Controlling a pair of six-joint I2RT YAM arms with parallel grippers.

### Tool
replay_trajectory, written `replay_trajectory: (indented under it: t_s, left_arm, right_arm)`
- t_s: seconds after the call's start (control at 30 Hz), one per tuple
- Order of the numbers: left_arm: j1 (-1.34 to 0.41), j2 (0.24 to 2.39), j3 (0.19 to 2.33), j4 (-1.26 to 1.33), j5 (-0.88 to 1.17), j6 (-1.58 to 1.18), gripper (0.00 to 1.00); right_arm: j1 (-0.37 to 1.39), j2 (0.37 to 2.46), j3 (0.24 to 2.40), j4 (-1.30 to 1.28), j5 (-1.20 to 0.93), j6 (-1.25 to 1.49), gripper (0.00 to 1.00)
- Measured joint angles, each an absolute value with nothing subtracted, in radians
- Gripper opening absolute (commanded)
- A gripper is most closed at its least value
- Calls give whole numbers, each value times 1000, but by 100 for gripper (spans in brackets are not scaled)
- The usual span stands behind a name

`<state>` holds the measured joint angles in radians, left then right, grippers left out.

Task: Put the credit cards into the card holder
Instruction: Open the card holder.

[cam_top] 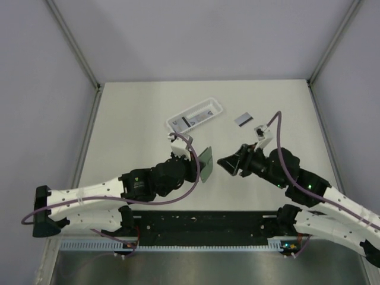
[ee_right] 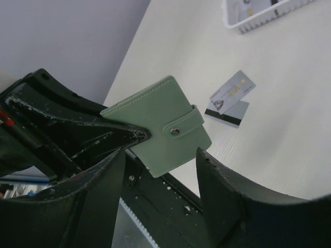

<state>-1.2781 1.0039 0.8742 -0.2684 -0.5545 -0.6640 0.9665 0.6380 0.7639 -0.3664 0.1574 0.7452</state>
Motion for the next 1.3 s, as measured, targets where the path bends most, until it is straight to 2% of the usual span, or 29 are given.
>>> replay_trajectory:
  t_s: [0.2,0.43,0.83,1.3]
  left_arm:
    - [-1278,1020,875,-246,-546,-663,0]
    - [-1276,1023,874,-234,-544,-659,0]
    - [-1274,1024,865,-222,-533,-659,0]
    - [-1277,1024,847,-178,-485,-664,0]
  right_arm:
    - [966,790,678,-201,-2,811,58]
    - [966,833,668,-150,-33,845,58]
    - [969,836,668,-232,136,857,54]
    - [973,941,742,-442,345,839,42]
